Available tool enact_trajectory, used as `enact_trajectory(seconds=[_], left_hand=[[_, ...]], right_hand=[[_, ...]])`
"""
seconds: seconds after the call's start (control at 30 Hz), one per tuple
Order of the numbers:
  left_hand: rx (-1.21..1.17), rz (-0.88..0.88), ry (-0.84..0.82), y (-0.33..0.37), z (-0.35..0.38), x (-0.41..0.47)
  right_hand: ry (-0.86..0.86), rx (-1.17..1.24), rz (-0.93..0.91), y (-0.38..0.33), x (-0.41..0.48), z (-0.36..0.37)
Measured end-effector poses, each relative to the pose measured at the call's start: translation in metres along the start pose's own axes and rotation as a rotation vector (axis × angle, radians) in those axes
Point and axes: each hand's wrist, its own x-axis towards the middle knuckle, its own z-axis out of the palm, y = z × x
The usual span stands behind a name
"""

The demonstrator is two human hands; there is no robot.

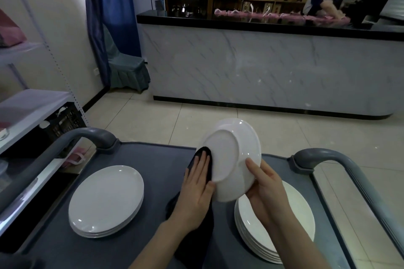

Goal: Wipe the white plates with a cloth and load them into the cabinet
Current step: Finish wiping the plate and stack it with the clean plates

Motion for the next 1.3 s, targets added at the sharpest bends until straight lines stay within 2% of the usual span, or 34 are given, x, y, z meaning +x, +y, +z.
enact_trajectory(seconds=[0.2,0.33,0.47,0.57,0.73,0.87,1.03,1.2,1.3], left_hand=[[0.013,0.104,-0.036,0.041,0.023,-0.004],[-0.059,0.009,-0.031,0.032,0.005,0.022],[-0.054,-0.041,-0.012,0.012,-0.006,0.028],[-0.091,-0.039,-0.014,0.011,-0.001,0.011],[-0.114,0.094,-0.07,0.046,0.027,-0.012],[-0.129,0.038,-0.093,0.052,0.023,0.009],[-0.02,-0.04,-0.072,0.027,0.019,0.014],[0.027,0.013,-0.069,0.022,0.033,-0.032],[0.063,-0.023,-0.088,0.022,0.035,-0.05]], right_hand=[[0.006,0.015,0.059,0.009,-0.003,0.001],[-0.006,-0.006,0.101,0.019,-0.013,0.001],[0.012,-0.03,0.064,0.013,-0.013,0.001],[0.025,0.001,0.025,0.004,-0.007,-0.003],[0.026,0.033,0.027,0.004,-0.006,-0.009],[0.008,0.001,0.091,0.014,-0.018,-0.016],[0.022,0.006,0.08,0.01,-0.023,-0.024],[0.018,0.031,0.056,-0.004,-0.012,-0.041],[0.011,0.007,0.05,-0.005,-0.009,-0.048]])
